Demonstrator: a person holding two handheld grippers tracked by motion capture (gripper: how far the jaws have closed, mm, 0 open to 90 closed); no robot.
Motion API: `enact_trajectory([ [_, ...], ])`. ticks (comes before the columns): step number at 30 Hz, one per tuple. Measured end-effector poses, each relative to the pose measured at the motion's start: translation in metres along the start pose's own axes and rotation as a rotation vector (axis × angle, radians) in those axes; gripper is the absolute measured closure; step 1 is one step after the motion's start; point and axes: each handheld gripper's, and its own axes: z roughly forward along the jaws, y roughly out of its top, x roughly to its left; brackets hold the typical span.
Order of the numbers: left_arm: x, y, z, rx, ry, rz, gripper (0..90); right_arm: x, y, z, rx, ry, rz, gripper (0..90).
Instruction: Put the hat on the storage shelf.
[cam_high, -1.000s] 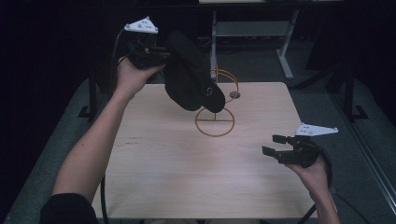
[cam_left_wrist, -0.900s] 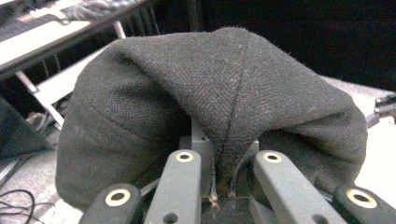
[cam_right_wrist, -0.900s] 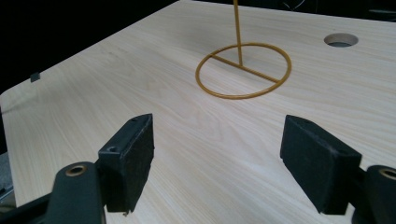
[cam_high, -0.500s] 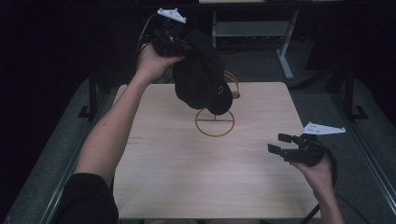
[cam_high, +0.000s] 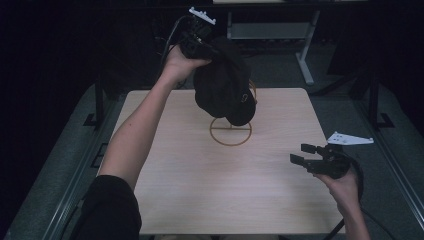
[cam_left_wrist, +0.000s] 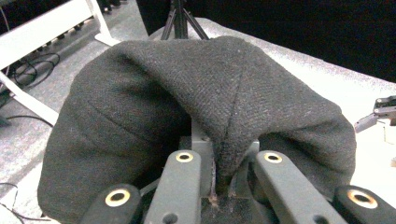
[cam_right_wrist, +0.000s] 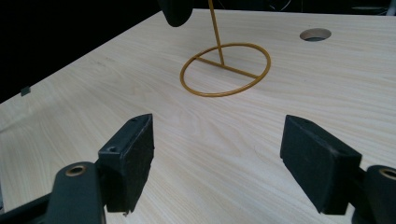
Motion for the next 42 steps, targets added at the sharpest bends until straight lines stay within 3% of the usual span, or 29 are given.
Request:
enact_trajectory([
  [11,-0.002,0.013,0.02,0.043,-0.003,-0.017,82.3,-0.001,0.0,-0.001,-0.004,0.001,0.007,25.8],
  [13,-0.003,0.013,0.029,0.06,-0.007,-0.022,81.4,-0.001,0.0,0.0,-0.004,0.004,0.002,25.8],
  [15,-0.007,0.015,0.05,0.094,-0.011,-0.023,81.3,-0.001,0.0,0.001,-0.001,0.005,0.002,25.8],
  [19,-0.013,0.018,0.076,0.108,-0.02,-0.029,79.7,0.0,0.0,0.002,0.004,0.01,0.01,25.8],
  [21,-0.015,0.02,0.085,0.089,-0.036,-0.052,73.7,0.0,0.0,0.002,-0.001,0.011,0.01,25.8],
  [23,-0.019,0.02,0.097,0.131,-0.031,-0.034,65.3,-0.001,0.0,0.002,-0.005,0.011,0.01,25.8],
  [25,-0.02,0.019,0.104,0.121,-0.044,-0.051,62.4,-0.001,0.0,0.003,0.0,0.013,0.011,25.8],
  [34,-0.016,0.019,0.097,0.089,-0.014,-0.045,47.5,-0.004,-0.002,0.004,0.008,0.013,0.019,25.8],
  [42,-0.016,0.017,0.084,0.081,-0.003,-0.034,43.2,-0.007,-0.006,0.007,0.025,0.0,0.024,25.7],
])
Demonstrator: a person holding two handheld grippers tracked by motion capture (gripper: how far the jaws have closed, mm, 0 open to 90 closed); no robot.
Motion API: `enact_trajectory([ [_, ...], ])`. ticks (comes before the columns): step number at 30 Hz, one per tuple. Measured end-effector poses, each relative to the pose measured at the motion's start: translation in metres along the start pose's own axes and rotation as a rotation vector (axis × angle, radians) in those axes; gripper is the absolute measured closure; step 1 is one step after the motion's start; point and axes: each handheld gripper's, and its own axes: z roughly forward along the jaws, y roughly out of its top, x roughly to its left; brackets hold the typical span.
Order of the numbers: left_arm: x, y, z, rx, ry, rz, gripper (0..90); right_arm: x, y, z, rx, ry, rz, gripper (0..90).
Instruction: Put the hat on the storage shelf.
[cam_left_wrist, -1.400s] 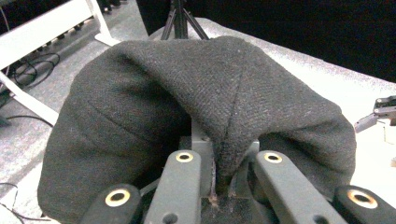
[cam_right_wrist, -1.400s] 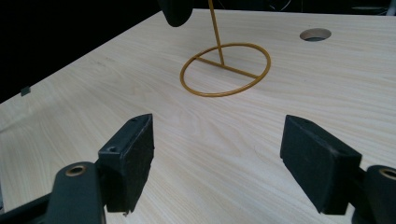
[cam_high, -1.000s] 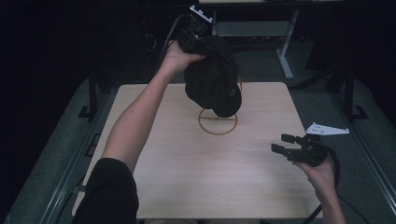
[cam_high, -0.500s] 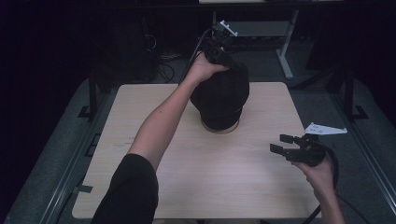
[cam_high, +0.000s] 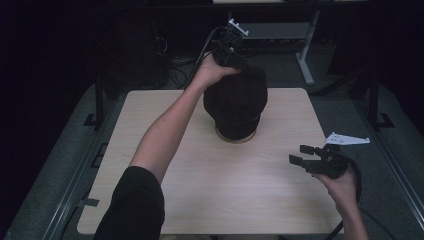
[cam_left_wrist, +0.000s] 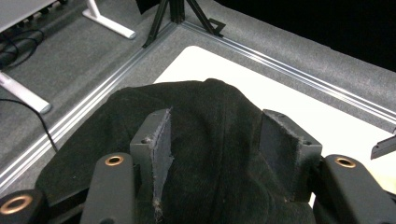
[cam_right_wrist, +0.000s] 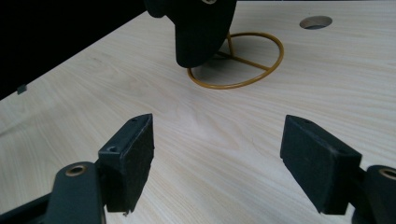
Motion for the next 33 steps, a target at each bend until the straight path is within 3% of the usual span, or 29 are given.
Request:
enact_trajectory([
  [14,-0.005,-0.015,-0.028,-0.006,0.026,0.008,38.5,0.001,-0.003,0.003,0.014,-0.023,-0.006,24.6],
  [33,-0.017,-0.058,-0.065,-0.046,0.038,-0.009,35.1,0.008,-0.004,0.011,0.016,-0.015,-0.027,23.1],
])
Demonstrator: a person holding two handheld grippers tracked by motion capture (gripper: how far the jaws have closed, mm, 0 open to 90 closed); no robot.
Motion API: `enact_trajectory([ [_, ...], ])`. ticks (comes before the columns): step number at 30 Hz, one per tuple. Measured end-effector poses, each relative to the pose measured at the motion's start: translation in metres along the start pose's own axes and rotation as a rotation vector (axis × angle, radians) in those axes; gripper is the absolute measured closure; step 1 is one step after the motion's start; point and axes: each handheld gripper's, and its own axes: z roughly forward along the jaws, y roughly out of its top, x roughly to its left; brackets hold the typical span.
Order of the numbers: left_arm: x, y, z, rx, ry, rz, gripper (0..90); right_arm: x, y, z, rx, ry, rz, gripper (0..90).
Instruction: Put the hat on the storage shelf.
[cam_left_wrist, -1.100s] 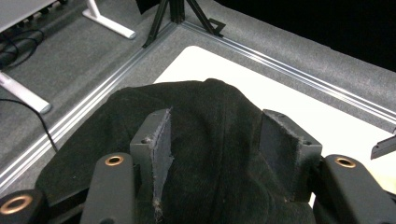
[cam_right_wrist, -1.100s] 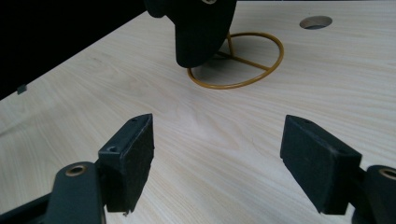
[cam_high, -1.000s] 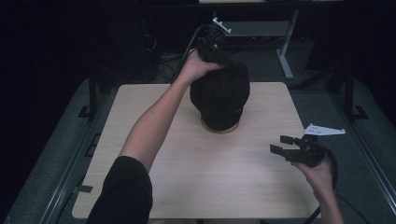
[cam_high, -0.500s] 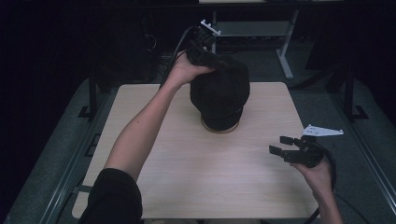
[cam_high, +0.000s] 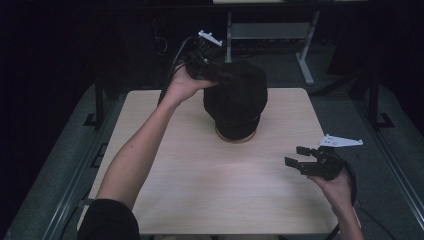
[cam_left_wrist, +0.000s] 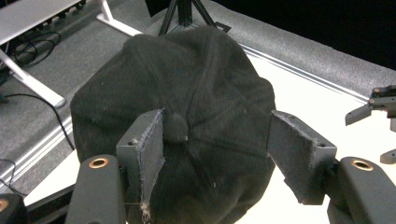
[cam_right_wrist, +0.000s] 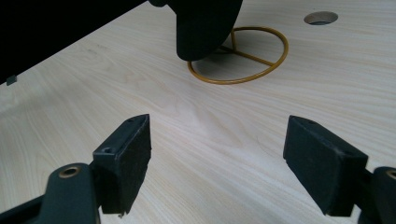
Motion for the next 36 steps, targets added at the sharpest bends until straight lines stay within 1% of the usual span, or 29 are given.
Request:
enact_trajectory([
  [2,-0.001,-0.005,-0.003,-0.009,-0.001,-0.008,35.1,0.0,0.0,0.0,0.004,-0.002,-0.003,22.4],
  [4,-0.001,-0.009,-0.006,-0.002,-0.001,-0.002,35.1,0.001,-0.001,0.001,0.005,-0.002,0.001,22.0],
  [6,-0.001,-0.014,-0.009,-0.001,0.01,0.006,34.9,0.001,0.0,0.001,0.005,0.0,-0.003,21.7],
  [11,-0.003,-0.027,-0.018,-0.01,0.016,-0.005,34.4,0.002,0.0,0.002,0.007,-0.003,-0.009,21.1],
  [16,-0.003,-0.034,-0.023,-0.015,0.021,-0.008,34.3,0.004,0.001,0.004,0.007,-0.002,-0.013,20.9],
  [17,-0.002,-0.038,-0.026,-0.012,0.023,-0.013,34.1,0.005,0.001,0.005,0.011,-0.003,-0.017,20.7],
  [18,-0.003,-0.039,-0.027,-0.013,0.026,-0.009,33.9,0.005,0.001,0.006,0.012,-0.003,-0.018,20.7],
  [19,-0.003,-0.041,-0.028,-0.021,0.027,-0.021,33.9,0.006,0.002,0.006,0.013,-0.004,-0.017,20.7],
  [20,-0.003,-0.041,-0.028,-0.021,0.027,-0.021,33.9,0.006,0.002,0.006,0.013,-0.004,-0.017,20.7],
  [21,-0.003,-0.044,-0.031,-0.02,0.03,-0.02,33.9,0.006,0.002,0.006,0.01,-0.006,-0.017,20.6],
  [22,-0.003,-0.044,-0.031,-0.02,0.03,-0.02,33.9,0.006,0.002,0.006,0.01,-0.006,-0.017,20.6],
  [23,-0.003,-0.049,-0.033,-0.024,0.03,-0.025,33.9,0.006,0.002,0.007,0.011,-0.007,-0.018,20.5],
  [26,-0.003,-0.053,-0.035,-0.017,0.034,-0.026,33.6,0.006,0.002,0.007,0.012,-0.006,-0.018,20.5],
  [27,-0.003,-0.057,-0.037,-0.01,0.035,-0.024,33.6,0.006,0.002,0.007,0.013,-0.007,-0.019,20.4],
  [29,-0.002,-0.059,-0.037,-0.012,0.037,-0.025,33.6,0.006,0.002,0.007,0.014,-0.007,-0.02,20.4],
  [31,-0.002,-0.065,-0.039,-0.011,0.035,-0.034,33.4,0.007,0.002,0.008,0.017,-0.009,-0.021,20.3],
  [32,-0.002,-0.065,-0.039,-0.011,0.035,-0.034,33.1,0.007,0.002,0.008,0.017,-0.009,-0.021,20.3],
  [33,-0.002,-0.068,-0.041,-0.016,0.041,-0.027,33.1,0.007,0.002,0.008,0.017,-0.01,-0.021,20.3],
  [35,-0.002,-0.071,-0.042,-0.022,0.041,-0.038,33.0,0.007,0.002,0.008,0.02,-0.011,-0.02,20.3],
  [36,-0.001,-0.074,-0.043,-0.025,0.044,-0.036,32.8,0.007,0.002,0.008,0.019,-0.013,-0.02,20.3],
])
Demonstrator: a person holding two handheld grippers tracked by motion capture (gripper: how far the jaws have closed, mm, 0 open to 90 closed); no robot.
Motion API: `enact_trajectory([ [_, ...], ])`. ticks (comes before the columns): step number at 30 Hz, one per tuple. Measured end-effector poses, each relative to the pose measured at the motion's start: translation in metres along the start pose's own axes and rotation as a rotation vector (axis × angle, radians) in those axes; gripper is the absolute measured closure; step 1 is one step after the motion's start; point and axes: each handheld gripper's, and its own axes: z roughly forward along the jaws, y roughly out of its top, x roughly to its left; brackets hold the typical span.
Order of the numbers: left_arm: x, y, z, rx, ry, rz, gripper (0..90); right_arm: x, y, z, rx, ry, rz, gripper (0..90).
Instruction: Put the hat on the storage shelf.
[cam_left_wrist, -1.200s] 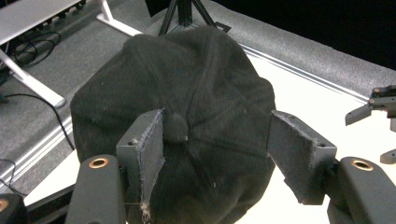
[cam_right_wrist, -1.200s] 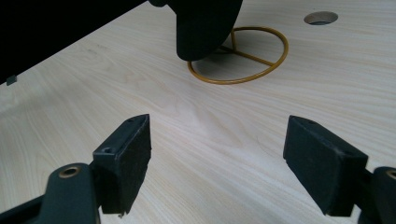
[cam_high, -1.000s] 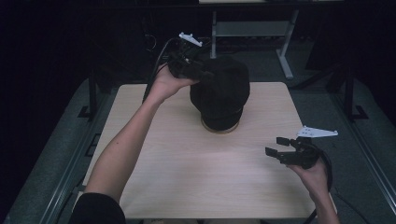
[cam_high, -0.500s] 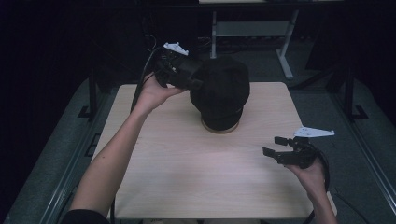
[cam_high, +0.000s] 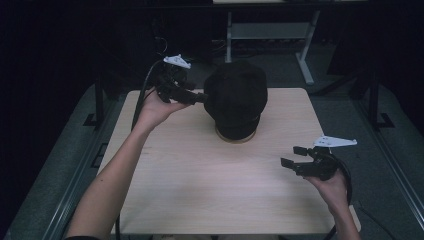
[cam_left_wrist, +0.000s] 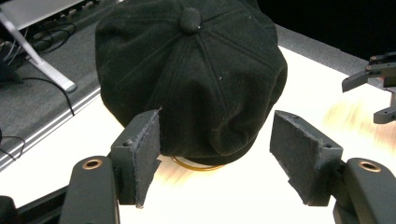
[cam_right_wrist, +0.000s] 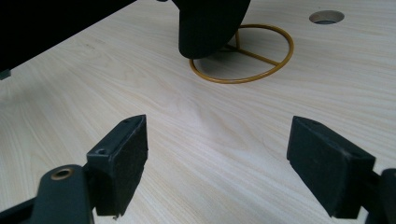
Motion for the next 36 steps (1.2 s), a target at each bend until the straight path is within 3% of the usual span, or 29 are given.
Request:
enact_trajectory([
  [8,0.002,-0.017,-0.004,0.003,-0.002,-0.029,32.8,-0.001,0.0,-0.001,-0.005,-0.009,0.004,20.2],
  [22,0.002,-0.044,-0.014,-0.012,0.013,-0.042,32.4,0.0,-0.001,0.002,0.012,-0.016,-0.001,20.0],
  [36,-0.007,-0.072,-0.022,-0.017,0.024,-0.031,31.7,0.001,-0.001,0.003,0.026,-0.021,0.0,19.5],
])
